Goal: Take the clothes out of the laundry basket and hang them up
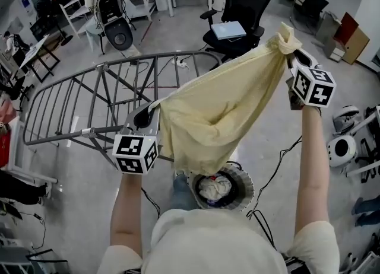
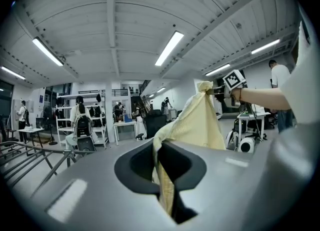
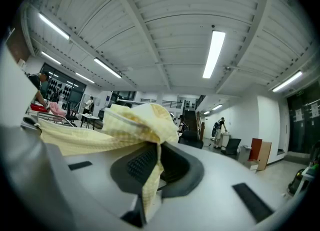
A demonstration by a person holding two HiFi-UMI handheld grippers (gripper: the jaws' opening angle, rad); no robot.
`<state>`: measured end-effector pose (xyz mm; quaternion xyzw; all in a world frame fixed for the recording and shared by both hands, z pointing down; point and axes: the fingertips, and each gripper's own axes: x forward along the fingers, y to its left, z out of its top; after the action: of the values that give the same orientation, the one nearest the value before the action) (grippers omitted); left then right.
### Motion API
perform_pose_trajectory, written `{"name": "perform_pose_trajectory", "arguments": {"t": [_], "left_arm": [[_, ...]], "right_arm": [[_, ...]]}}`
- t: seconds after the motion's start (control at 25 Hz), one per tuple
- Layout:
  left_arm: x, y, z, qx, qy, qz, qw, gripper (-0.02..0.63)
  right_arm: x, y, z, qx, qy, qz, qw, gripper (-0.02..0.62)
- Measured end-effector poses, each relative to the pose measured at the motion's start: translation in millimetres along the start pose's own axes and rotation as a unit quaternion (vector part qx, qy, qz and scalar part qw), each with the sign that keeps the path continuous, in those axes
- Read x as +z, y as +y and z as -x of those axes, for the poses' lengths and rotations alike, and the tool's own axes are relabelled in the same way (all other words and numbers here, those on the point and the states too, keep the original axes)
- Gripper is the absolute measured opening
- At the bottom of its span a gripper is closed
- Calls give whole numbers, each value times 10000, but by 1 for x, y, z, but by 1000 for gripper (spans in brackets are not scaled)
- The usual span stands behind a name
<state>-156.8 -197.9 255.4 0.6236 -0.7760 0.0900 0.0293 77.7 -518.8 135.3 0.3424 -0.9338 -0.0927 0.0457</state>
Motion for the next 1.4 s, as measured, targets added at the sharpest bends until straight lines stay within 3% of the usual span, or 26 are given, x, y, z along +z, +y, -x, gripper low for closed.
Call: {"name": "perform_pose_trajectory", "arguments": {"t": [0.2, 0.68, 1.12, 1.4], "left_arm": [[-7, 18, -46, -228, 59, 86, 9997, 15], [-2, 108, -156, -516, 247, 175, 9982, 15], [-9, 211, -234, 33, 552, 5, 9985, 15], [-15, 280, -255, 688, 560, 77, 9960, 15]], "right_arm": [[-3, -4, -67, -145, 221, 201, 9994, 23], [-11, 10, -250, -436, 703, 536, 9951, 23], [-26, 56, -408, -449, 943, 472, 9934, 21], [-20, 108, -489, -218, 907, 1076, 9898, 21]]}}
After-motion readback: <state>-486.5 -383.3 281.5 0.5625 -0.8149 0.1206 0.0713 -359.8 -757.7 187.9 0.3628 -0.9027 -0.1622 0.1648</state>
